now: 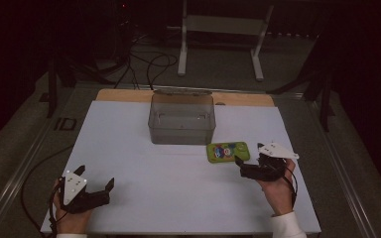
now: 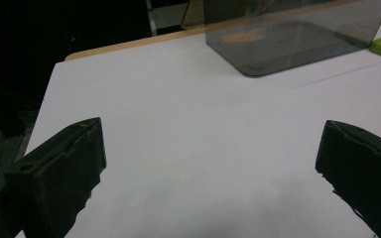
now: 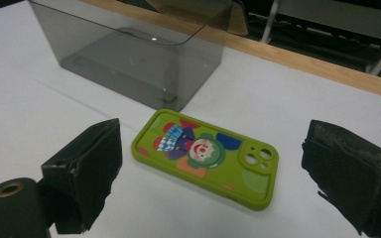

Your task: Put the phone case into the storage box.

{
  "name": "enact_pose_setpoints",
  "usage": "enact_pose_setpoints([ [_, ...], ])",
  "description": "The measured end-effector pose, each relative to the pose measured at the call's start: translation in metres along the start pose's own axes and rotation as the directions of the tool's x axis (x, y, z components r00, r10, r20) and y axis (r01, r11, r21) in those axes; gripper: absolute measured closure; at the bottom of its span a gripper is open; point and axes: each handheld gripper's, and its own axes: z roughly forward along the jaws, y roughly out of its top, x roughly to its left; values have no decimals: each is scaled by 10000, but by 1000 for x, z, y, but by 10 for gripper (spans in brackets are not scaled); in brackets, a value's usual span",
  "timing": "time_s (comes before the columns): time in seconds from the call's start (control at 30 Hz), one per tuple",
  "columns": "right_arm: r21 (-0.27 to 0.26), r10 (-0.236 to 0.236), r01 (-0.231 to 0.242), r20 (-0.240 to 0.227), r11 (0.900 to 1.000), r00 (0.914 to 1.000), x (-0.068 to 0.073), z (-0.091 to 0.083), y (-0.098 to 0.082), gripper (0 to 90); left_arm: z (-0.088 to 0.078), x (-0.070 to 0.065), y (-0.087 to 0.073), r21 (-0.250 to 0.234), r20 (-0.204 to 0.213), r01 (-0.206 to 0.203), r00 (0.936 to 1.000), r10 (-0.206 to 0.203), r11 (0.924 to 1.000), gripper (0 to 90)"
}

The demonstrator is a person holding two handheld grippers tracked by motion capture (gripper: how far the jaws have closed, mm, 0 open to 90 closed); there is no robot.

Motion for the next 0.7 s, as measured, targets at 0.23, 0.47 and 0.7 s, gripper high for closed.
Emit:
enact_pose_setpoints([
  [0.23, 176, 173, -179, 321, 9997, 9993, -8, 11, 13, 91, 1, -1, 0, 26, 16, 1, 10000, -1, 10000, 0],
  [0.47, 131, 34, -41, 568, 9999, 9984, -14, 19, 30, 90, 1, -1, 0, 9, 14, -5, 10000, 5, 10000, 0],
  [0.7, 142, 8, -19, 799, 9999, 9968, -17, 27, 43, 91, 0, -1, 0, -22, 12, 1, 10000, -1, 10000, 0],
])
